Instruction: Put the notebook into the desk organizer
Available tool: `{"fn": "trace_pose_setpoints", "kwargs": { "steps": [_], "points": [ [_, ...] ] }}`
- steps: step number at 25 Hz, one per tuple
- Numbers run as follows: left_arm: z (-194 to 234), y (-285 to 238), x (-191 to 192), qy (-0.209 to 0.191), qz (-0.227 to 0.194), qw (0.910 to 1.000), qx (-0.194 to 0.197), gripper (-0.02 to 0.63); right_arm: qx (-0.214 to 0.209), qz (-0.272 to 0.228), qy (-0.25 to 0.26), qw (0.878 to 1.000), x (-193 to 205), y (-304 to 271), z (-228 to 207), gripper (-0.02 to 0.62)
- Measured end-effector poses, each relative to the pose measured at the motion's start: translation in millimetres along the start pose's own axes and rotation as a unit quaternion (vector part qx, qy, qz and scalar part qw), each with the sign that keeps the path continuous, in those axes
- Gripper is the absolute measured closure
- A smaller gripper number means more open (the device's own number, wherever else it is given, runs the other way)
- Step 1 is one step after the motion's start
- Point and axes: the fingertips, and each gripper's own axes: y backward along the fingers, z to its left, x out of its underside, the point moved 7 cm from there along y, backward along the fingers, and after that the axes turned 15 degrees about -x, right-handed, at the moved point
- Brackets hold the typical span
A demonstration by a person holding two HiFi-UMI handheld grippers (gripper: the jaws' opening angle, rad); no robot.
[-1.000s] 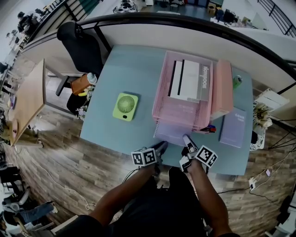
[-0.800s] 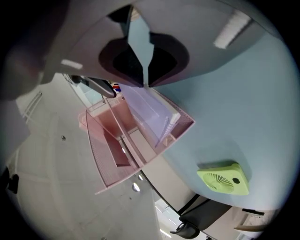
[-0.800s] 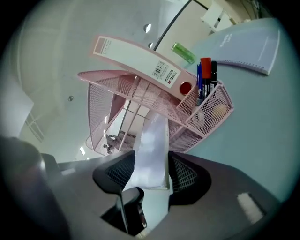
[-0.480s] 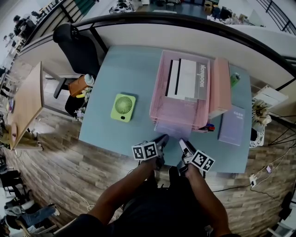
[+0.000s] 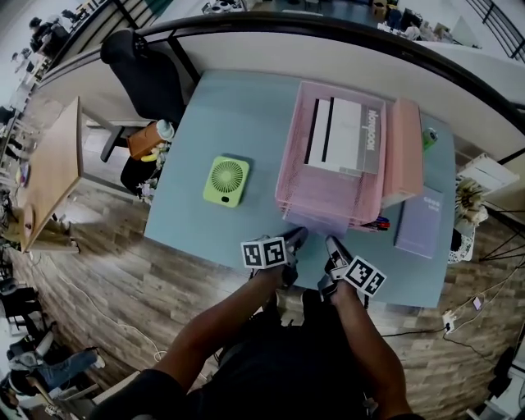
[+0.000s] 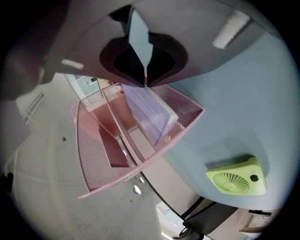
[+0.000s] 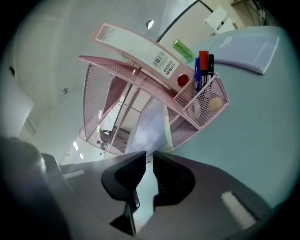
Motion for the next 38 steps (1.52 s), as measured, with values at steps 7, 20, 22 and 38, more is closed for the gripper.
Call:
{"fn": "trace_pose_setpoints", "kwargs": {
  "steps": [7, 20, 22, 38],
  "points": [
    [-18.0, -13.6, -20.4, -0.042, 0.015, 0.9982, 0.039, 0.540, 0.002, -0.033, 0.016, 0.999, -28.7, -8.5, 3.0, 0.549],
    [-14.2, 22.1, -45.5, -0.042, 0.018, 0.9966, 0.068, 0.540, 0.005, -0.027, 0.025, 0.999, -37.7, 1.9, 20.2, 0.548],
    [-15.2, 35.1, -46.4, -0.050, 0.014, 0.9958, 0.076, 0.540, 0.011, -0.028, 0.031, 0.999, -36.1, 10.7, 24.3, 0.548],
    [-32.1, 171.8, -99.3, -0.229, -0.116, 0.9609, 0.104, 0.538, -0.047, -0.059, 0.332, 0.940, -50.8, 65.7, 191.9, 0.546]
  ]
}}
